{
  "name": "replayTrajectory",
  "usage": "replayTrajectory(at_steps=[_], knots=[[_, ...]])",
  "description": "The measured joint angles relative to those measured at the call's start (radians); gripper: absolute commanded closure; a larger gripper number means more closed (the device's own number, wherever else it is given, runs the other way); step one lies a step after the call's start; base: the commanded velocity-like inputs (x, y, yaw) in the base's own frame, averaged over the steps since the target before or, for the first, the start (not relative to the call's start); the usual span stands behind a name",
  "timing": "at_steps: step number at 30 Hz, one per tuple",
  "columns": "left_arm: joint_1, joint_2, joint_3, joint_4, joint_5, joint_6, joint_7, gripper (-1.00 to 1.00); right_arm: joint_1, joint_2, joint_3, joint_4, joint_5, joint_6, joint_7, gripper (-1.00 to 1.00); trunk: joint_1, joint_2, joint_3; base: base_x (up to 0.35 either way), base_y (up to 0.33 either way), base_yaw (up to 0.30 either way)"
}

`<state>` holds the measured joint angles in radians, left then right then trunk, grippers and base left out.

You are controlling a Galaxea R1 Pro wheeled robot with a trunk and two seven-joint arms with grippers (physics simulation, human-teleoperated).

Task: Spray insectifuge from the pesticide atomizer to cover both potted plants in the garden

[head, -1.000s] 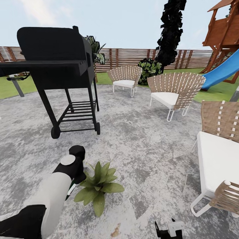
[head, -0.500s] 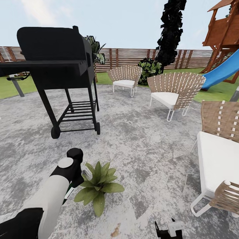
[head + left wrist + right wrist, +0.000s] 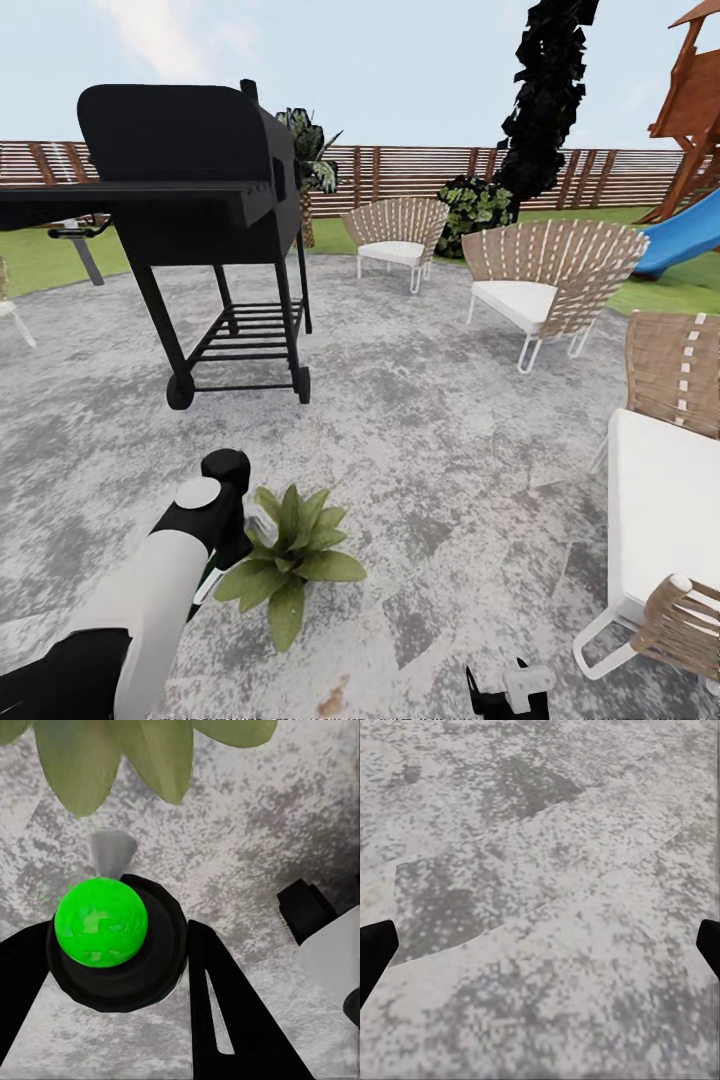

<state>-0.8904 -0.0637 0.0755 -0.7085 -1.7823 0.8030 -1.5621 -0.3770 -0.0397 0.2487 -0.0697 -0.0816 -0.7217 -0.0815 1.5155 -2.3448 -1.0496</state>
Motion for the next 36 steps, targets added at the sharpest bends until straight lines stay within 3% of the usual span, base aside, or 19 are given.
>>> replayTrajectory(at_steps=[4,6,9,11,18,25,31,33,36], knots=[[0.074,0.006,0.010,-0.008,0.001,0.000,0.000,1.00,0.000,0.000,0.000,0.000,-0.001,0.000,0.000,-1.00,0.000,0.000,0.000,-0.002,-0.002,0.001],[0.053,0.006,0.010,-0.014,0.001,0.000,0.000,1.00,0.000,0.000,0.000,0.000,-0.001,0.000,0.000,-1.00,0.000,0.000,0.000,0.000,0.000,0.000],[0.065,0.049,0.010,-0.013,0.002,0.000,0.000,1.00,0.000,0.000,0.000,0.000,-0.001,0.000,0.000,-1.00,0.000,0.000,0.000,0.000,0.000,0.106],[0.066,0.053,0.012,-0.012,0.002,0.000,0.001,1.00,0.000,0.000,0.000,0.000,-0.001,0.000,0.000,-1.00,0.000,0.000,0.000,0.000,0.000,0.231],[0.066,0.043,0.011,-0.012,0.004,0.001,0.000,1.00,0.000,0.000,0.001,0.001,0.000,0.000,0.000,-1.00,0.000,0.000,0.000,0.000,-0.063,0.246],[0.067,0.041,0.009,0.000,0.004,0.001,0.000,1.00,0.000,0.000,0.000,0.000,-0.001,-0.001,0.000,-1.00,0.000,0.000,0.000,-0.045,-0.254,0.030],[0.077,0.043,0.010,0.001,0.004,0.001,0.000,1.00,0.000,0.000,0.000,0.001,0.000,0.000,0.000,-1.00,0.000,0.000,0.000,-0.021,-0.031,0.000],[0.109,0.038,0.012,0.000,0.049,0.017,0.000,1.00,0.000,0.000,0.000,0.001,-0.001,0.000,0.000,-1.00,0.000,0.000,0.000,0.000,0.000,0.000],[0.114,0.020,0.007,-0.007,0.095,0.079,0.000,1.00,0.000,0.000,0.000,0.001,-0.001,0.000,0.000,-1.00,0.000,0.000,0.000,0.000,0.000,0.000]])
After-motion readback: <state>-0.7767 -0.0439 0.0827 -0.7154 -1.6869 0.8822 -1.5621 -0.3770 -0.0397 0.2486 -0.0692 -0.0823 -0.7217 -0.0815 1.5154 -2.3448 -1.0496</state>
